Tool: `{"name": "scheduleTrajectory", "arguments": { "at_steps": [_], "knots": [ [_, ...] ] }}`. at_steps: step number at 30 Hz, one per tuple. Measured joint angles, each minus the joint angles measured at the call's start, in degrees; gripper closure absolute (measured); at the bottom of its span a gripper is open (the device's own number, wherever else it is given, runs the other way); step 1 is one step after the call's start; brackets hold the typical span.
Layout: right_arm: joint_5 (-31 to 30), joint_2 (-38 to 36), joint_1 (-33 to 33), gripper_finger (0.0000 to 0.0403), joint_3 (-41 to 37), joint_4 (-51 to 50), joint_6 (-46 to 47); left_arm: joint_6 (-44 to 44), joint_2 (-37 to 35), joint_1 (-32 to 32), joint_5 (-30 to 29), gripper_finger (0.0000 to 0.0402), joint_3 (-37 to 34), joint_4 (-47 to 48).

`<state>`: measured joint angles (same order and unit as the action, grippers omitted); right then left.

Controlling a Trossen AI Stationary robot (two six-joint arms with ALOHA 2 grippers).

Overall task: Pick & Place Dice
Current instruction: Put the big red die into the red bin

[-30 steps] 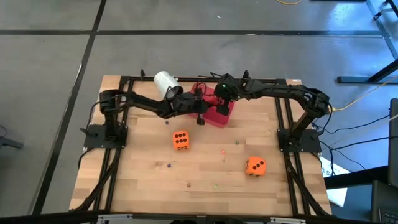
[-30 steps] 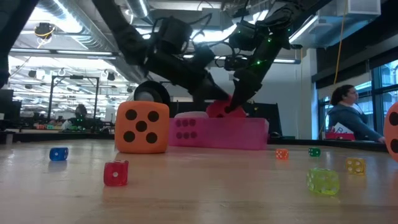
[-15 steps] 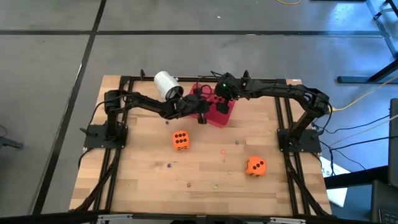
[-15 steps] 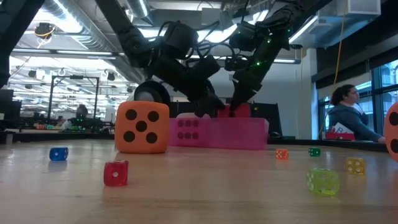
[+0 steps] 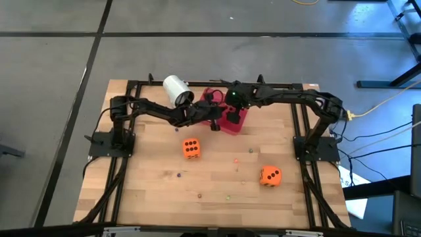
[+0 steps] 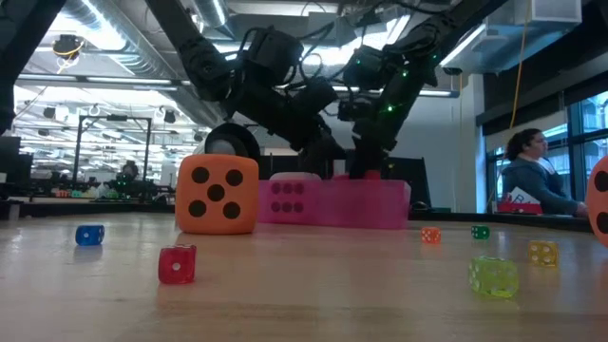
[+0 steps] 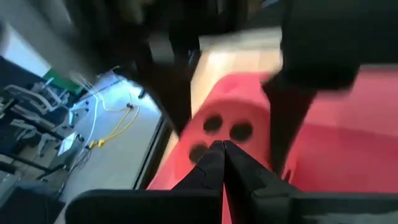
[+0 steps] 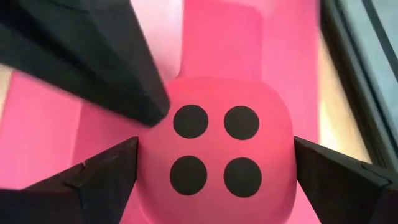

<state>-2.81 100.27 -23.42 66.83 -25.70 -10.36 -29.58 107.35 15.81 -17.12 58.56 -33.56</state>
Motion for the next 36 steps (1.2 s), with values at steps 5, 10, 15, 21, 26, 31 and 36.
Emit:
{"name": "scheduleTrajectory", "arguments": {
  "at_steps": [5, 10, 15, 21, 26, 31, 36],
  "knots": [
    [-0.17, 0.92, 0.02, 0.0006, 0.01, 1.33, -2.56, 0.47, 0.0, -0.5, 2.16, 0.0401, 0.0, -0.11],
    [0.93, 0.09, -0.02, 0.0006, -0.04, 4.62, -3.74, 3.37, 0.0, 0.53, 3.8, 0.04, 0.0, 0.18],
    [1.45, -0.64, 0.24, 0.0006, -0.04, 5.18, -5.36, 4.99, 0.0, 2.09, 4.21, 0.0401, -0.02, 0.71],
    [-0.45, -0.64, 0.22, 0.0006, -0.04, 6.4, -8.08, 5.36, -0.06, 4.12, 4.28, 0.0401, 0.0, 2.6],
    [-0.55, -0.64, 0.22, 0.0006, -0.07, 9.59, -9.18, 8.96, -0.1, 5.32, 4.22, 0.0401, 0.02, 4.15],
    [0.01, -0.71, 0.31, 0.0006, -0.07, 10.92, -9.83, 9.42, -0.09, 5.36, 4.04, 0.04, -0.02, 3.8],
    [-0.83, -0.73, 0.28, 0.0006, -0.07, 10.82, -9.54, 9.46, -0.09, 5.18, 4.19, 0.0401, -0.02, 3.81]
  ]
}}
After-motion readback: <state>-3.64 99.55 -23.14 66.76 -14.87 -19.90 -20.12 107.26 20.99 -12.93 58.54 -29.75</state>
